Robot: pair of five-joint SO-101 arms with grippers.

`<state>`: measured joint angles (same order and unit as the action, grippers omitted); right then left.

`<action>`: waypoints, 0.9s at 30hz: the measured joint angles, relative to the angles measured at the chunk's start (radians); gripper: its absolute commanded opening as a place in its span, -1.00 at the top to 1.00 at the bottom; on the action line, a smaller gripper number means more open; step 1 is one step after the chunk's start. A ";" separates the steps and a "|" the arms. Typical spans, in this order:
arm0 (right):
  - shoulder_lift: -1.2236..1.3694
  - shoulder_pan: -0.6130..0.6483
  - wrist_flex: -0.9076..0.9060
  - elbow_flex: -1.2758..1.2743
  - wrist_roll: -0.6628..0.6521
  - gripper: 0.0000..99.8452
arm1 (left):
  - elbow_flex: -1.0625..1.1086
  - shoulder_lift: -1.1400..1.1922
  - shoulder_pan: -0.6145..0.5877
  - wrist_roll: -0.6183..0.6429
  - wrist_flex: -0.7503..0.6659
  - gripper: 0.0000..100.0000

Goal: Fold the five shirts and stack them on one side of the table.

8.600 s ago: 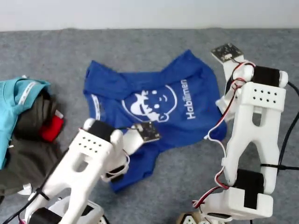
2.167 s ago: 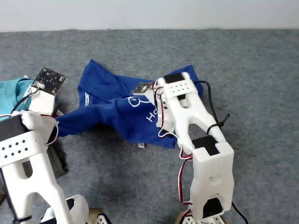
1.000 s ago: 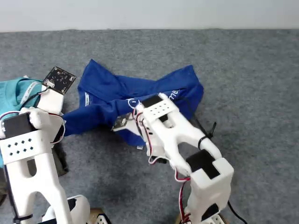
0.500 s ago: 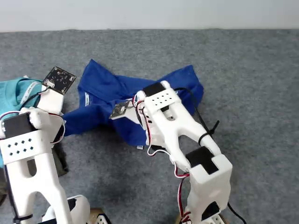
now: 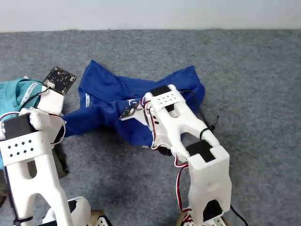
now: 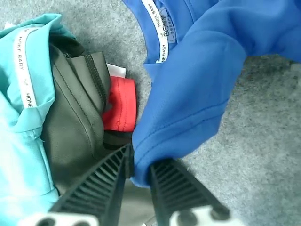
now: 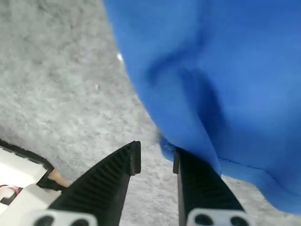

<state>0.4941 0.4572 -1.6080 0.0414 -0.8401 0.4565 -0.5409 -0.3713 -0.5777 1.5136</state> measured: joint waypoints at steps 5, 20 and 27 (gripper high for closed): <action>0.000 0.009 -0.029 0.000 0.000 0.76 | 0.000 0.000 0.000 0.000 0.000 0.97; -0.017 0.150 -0.146 0.000 0.000 0.76 | 0.000 0.000 0.000 0.000 0.000 0.97; -0.144 0.106 -0.146 0.000 -0.003 0.75 | 0.000 0.000 0.000 0.000 0.000 0.97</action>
<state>0.3498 0.5631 -1.7538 0.0414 -0.8431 0.4565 -0.5409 -0.3713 -0.5777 1.5136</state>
